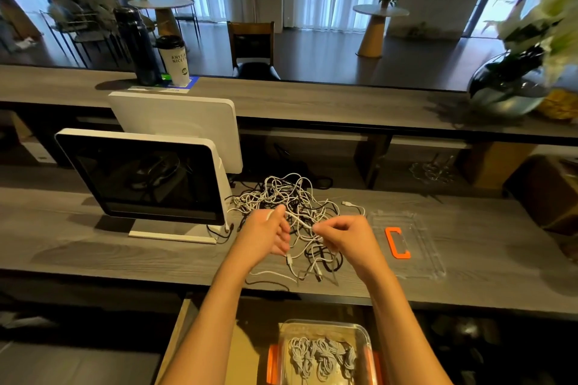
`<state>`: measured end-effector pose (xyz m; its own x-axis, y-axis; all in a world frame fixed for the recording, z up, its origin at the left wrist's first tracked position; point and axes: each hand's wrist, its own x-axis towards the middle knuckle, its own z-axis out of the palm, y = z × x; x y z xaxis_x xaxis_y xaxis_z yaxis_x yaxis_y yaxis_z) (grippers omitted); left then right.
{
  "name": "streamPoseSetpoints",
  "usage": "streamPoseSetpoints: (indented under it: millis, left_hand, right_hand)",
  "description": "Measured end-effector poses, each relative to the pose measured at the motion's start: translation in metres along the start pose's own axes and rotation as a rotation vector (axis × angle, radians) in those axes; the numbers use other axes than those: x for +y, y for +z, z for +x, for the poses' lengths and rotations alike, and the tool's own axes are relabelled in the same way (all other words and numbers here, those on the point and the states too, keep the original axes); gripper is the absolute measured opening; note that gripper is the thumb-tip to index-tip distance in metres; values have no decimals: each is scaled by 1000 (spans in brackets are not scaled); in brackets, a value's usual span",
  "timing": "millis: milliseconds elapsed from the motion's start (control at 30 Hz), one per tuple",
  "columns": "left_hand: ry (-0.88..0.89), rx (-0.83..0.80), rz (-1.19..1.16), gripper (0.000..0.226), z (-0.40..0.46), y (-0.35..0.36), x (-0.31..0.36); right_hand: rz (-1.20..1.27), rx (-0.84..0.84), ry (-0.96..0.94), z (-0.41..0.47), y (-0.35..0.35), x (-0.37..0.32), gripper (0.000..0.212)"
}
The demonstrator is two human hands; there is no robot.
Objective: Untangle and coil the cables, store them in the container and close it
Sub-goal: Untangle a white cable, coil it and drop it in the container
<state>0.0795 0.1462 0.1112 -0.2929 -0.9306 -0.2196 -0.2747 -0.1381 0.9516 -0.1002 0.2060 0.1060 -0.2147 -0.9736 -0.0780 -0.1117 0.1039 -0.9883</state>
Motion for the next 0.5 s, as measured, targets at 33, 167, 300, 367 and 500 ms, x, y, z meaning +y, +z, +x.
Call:
streamPoseSetpoints:
  millis: [33, 167, 300, 367, 500]
  left_hand:
    - [6, 62, -61, 45, 1, 0, -1]
    - [14, 88, -790, 42, -1, 2, 9]
    - [-8, 163, -1318, 40, 0, -12, 23]
    - [38, 268, -1230, 38, 1, -19, 23]
    - [278, 515, -541, 32, 0, -24, 18]
  right_hand:
    - [-2, -11, -8, 0, 1, 0, 6]
    - [29, -90, -24, -1, 6, -2, 9]
    - [20, -175, 8, -5, 7, -3, 13]
    - [-36, -223, 2, -6, 3, -1, 12]
    - [-146, -301, -65, -7, -4, -2, 5]
